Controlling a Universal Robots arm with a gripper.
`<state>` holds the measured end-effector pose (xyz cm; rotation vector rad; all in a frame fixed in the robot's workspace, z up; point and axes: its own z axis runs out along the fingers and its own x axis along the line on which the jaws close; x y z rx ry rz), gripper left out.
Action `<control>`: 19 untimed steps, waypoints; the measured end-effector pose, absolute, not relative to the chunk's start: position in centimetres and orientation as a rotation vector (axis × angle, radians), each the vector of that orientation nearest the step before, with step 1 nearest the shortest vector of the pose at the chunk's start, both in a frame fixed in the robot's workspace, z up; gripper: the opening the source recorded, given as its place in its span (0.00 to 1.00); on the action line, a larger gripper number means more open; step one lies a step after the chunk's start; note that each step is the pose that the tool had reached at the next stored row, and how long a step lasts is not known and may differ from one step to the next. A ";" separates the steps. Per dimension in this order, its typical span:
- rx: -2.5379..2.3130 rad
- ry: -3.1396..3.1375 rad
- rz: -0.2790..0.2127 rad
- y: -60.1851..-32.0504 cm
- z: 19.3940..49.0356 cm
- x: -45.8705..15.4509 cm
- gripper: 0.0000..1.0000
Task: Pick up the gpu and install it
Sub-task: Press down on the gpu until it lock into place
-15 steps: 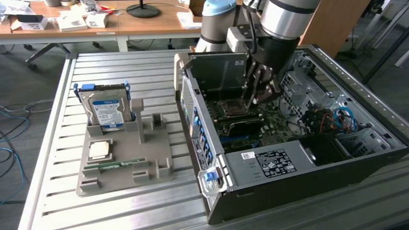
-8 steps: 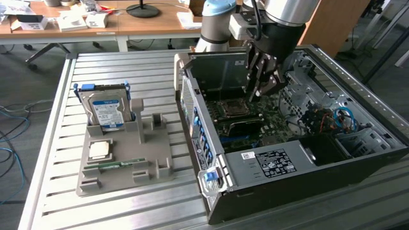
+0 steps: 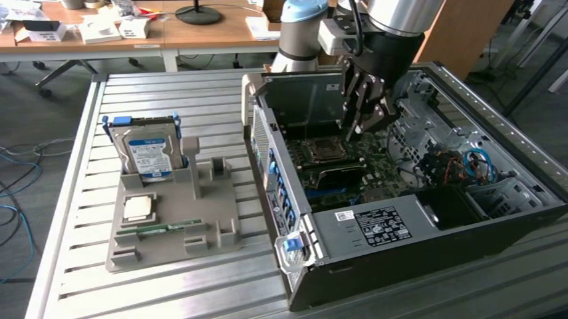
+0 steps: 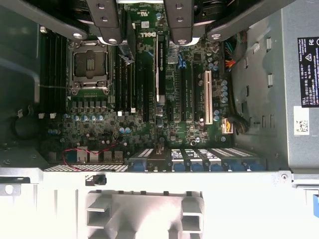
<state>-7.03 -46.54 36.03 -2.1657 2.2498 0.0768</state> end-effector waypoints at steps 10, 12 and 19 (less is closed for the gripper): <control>-2.166 2.250 0.077 -46.5 36.0 -7.0 0.26; -2.166 2.250 0.077 -46.5 36.0 -7.0 0.20; -2.166 2.250 0.077 -46.5 36.0 -7.0 0.11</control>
